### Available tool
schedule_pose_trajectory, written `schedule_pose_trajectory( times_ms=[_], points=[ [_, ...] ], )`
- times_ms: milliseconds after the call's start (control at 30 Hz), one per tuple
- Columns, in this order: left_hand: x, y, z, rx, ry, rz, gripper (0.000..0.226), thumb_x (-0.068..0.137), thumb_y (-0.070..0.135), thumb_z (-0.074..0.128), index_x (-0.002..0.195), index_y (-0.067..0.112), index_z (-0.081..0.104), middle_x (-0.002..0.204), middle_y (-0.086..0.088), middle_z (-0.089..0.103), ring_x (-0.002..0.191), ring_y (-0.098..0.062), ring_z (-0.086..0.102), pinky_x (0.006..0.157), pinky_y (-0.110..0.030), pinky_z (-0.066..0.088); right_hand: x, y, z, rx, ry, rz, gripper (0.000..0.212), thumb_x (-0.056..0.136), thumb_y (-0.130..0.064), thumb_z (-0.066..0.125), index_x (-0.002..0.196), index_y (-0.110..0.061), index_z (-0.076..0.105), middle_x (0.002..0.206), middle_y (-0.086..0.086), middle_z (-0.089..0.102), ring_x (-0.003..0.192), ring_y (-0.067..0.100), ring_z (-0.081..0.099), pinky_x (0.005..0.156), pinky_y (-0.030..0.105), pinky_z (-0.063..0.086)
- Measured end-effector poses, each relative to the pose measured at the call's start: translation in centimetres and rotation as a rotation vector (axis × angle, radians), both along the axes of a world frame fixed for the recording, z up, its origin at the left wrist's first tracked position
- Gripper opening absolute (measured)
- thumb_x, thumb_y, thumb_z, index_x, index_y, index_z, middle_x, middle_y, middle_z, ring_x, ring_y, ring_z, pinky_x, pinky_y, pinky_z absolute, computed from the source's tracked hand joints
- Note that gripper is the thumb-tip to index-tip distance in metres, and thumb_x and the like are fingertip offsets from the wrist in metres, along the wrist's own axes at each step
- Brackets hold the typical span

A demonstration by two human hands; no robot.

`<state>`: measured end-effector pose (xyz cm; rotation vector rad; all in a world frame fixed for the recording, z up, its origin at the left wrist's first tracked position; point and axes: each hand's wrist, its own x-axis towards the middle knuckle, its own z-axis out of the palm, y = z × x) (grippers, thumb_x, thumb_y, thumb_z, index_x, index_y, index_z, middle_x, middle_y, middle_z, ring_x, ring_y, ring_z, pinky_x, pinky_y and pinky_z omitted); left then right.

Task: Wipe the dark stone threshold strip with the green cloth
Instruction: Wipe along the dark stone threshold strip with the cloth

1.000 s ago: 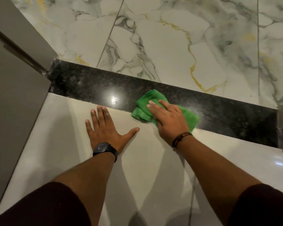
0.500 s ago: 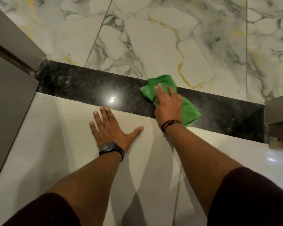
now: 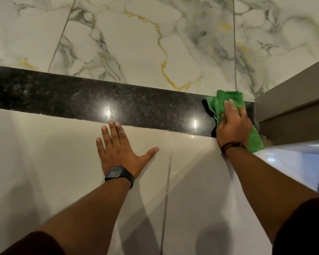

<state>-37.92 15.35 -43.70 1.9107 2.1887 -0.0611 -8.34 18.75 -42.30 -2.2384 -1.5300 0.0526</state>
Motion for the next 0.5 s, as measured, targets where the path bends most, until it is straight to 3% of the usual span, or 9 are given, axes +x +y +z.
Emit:
schedule_pose_trajectory(
  times_ms=[167,333,500],
  points=[
    [0.0,-0.1,0.1,-0.030,0.006,-0.007,0.135,0.057,0.101,0.015,0.151,0.007,-0.007,0.161,-0.012,-0.007,0.147,-0.028,-0.010,0.118,-0.050,-0.002,-2.1,1.1,-0.6,-0.037,0.034,-0.117,0.040,0.089,-0.008,0.052,0.129,-0.013,0.055,0.141,0.002,0.050,0.129,0.032,0.040,0.101,0.047,0.034],
    [-0.4,-0.2,0.6,-0.060,0.008,-0.025,0.136,0.055,0.102,0.013,0.150,0.008,-0.014,0.161,-0.012,-0.011,0.147,-0.028,-0.013,0.119,-0.050,-0.002,-5.3,-2.3,-0.4,-0.009,0.046,0.193,0.051,0.076,0.010,0.059,0.124,-0.009,0.060,0.131,0.012,0.058,0.118,0.042,0.052,0.089,0.050,0.043],
    [-0.1,-0.6,1.1,-0.081,0.004,-0.077,0.137,0.053,0.102,0.010,0.150,0.008,-0.016,0.161,-0.011,-0.014,0.146,-0.027,-0.016,0.118,-0.049,-0.004,-7.0,-9.2,0.5,-0.206,0.053,0.402,0.066,0.074,0.007,0.059,0.134,-0.020,0.051,0.141,0.000,0.050,0.130,0.031,0.042,0.094,0.046,0.037]
  ],
)
